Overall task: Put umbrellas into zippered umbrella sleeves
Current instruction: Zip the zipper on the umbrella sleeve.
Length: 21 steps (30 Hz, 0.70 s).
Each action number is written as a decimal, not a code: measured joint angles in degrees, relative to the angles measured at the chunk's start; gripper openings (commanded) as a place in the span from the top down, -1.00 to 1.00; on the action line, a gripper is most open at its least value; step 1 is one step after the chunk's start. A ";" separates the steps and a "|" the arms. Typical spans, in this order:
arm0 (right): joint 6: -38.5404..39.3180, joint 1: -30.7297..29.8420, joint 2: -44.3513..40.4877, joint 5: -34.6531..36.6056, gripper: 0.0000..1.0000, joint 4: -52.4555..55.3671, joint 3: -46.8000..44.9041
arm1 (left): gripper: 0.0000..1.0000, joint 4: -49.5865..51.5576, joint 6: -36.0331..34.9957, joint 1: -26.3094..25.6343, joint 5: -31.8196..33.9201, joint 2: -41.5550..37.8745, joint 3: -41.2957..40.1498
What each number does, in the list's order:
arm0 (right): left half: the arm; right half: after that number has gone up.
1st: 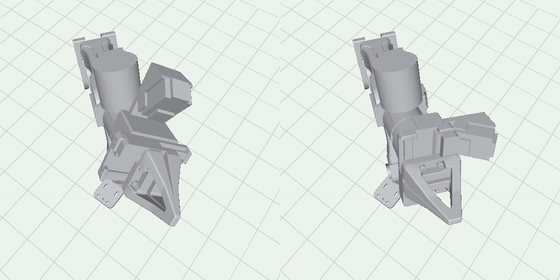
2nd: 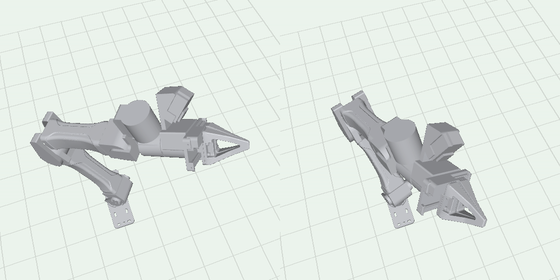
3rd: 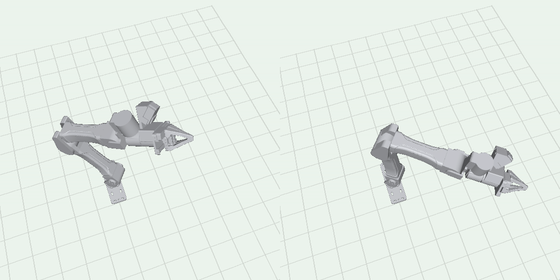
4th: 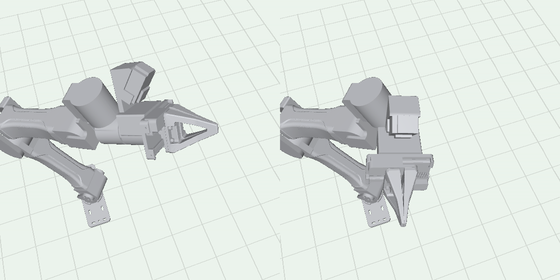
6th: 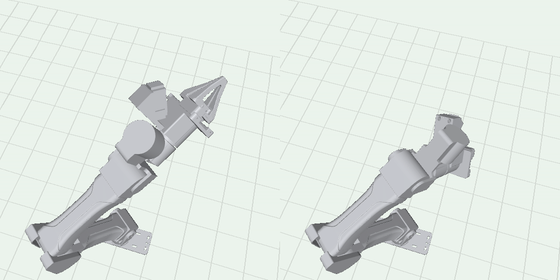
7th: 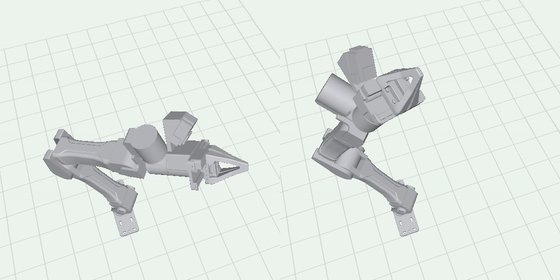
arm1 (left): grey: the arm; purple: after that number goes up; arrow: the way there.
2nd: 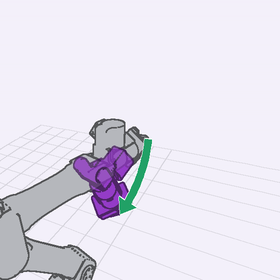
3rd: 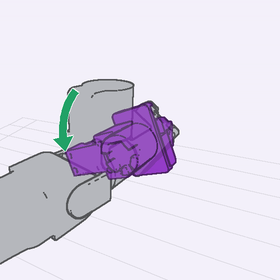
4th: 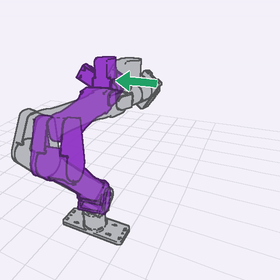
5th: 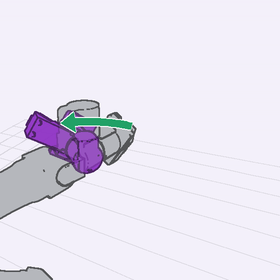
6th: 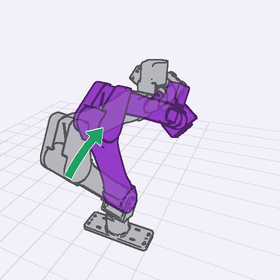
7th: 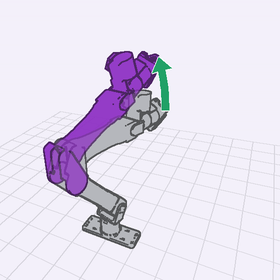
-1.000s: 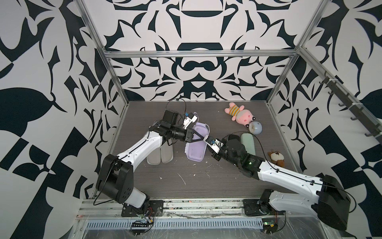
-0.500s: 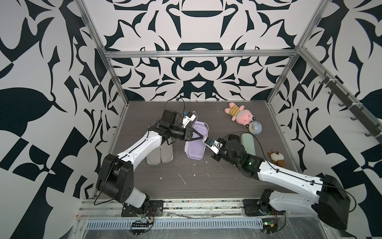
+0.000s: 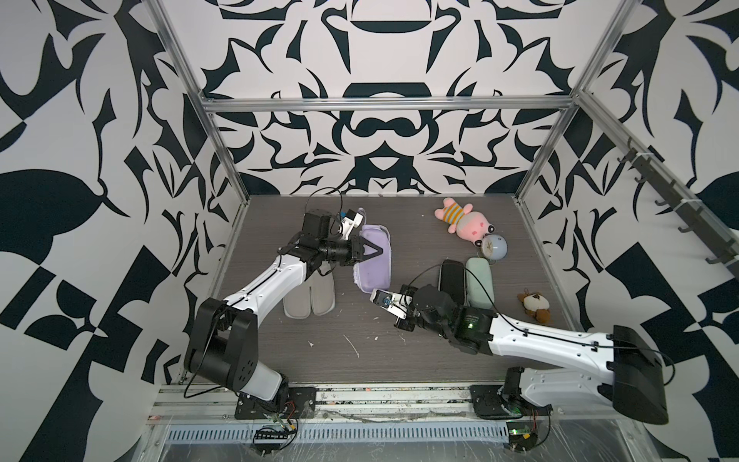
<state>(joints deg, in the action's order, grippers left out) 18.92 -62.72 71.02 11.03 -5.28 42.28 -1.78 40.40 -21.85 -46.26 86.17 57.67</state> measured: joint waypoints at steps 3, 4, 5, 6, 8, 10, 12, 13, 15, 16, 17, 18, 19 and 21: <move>-8.13 0.04 2.99 1.05 1.00 -1.25 0.00 | 0.96 -9.01 6.08 -1.09 6.93 -0.66 -6.32; -10.84 0.04 4.00 1.05 1.00 -1.84 0.00 | 0.96 -11.61 7.63 -2.10 10.03 -0.92 -8.09; -13.55 0.04 5.01 0.85 1.00 -2.69 0.00 | 0.96 -14.27 9.01 -3.39 13.86 -1.09 -9.64; -16.41 0.00 6.03 0.72 1.00 -3.89 0.00 | 0.95 -17.14 10.34 -5.09 18.29 -1.16 -11.06; -21.22 0.02 7.37 1.05 1.00 -5.77 0.02 | 0.91 -22.12 12.13 -8.15 25.35 -1.20 -13.07; -25.46 0.31 8.81 2.32 1.00 -7.30 0.02 | 0.87 -26.40 13.49 -10.14 31.36 -1.22 -14.67; -29.20 0.83 10.71 3.50 1.00 -9.75 0.07 | 0.80 -29.83 14.45 -11.52 36.74 -1.11 -15.89; -30.60 1.03 11.54 4.02 1.00 -11.02 0.13 | 0.77 -31.06 14.97 -11.85 38.66 -0.94 -16.20; -33.53 1.60 13.25 5.25 1.00 -13.05 0.76 | 0.71 -33.97 16.33 -12.09 42.25 -0.39 -16.87; -34.73 2.01 13.57 5.31 1.00 -13.57 0.96 | 0.70 -34.95 16.90 -12.15 43.45 -0.35 -17.25; -36.09 2.56 13.53 5.05 0.75 -13.97 0.96 | 0.67 -36.79 17.97 -12.15 44.98 -0.35 -17.90; -37.51 3.32 13.07 3.98 0.47 -14.14 0.96 | 0.64 -38.56 19.08 -12.24 46.34 -0.35 -18.56; -39.19 4.31 12.13 1.36 0.27 -14.25 0.96 | 0.61 -40.37 20.13 -12.37 47.71 -0.35 -19.12; -43.12 6.95 8.22 -5.01 -0.02 -14.38 0.83 | 0.52 -43.63 22.03 -12.48 50.34 -0.39 -20.06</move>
<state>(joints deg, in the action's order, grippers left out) -24.21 -55.77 79.24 6.02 -19.66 43.11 -45.41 62.43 -34.33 4.08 85.78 37.60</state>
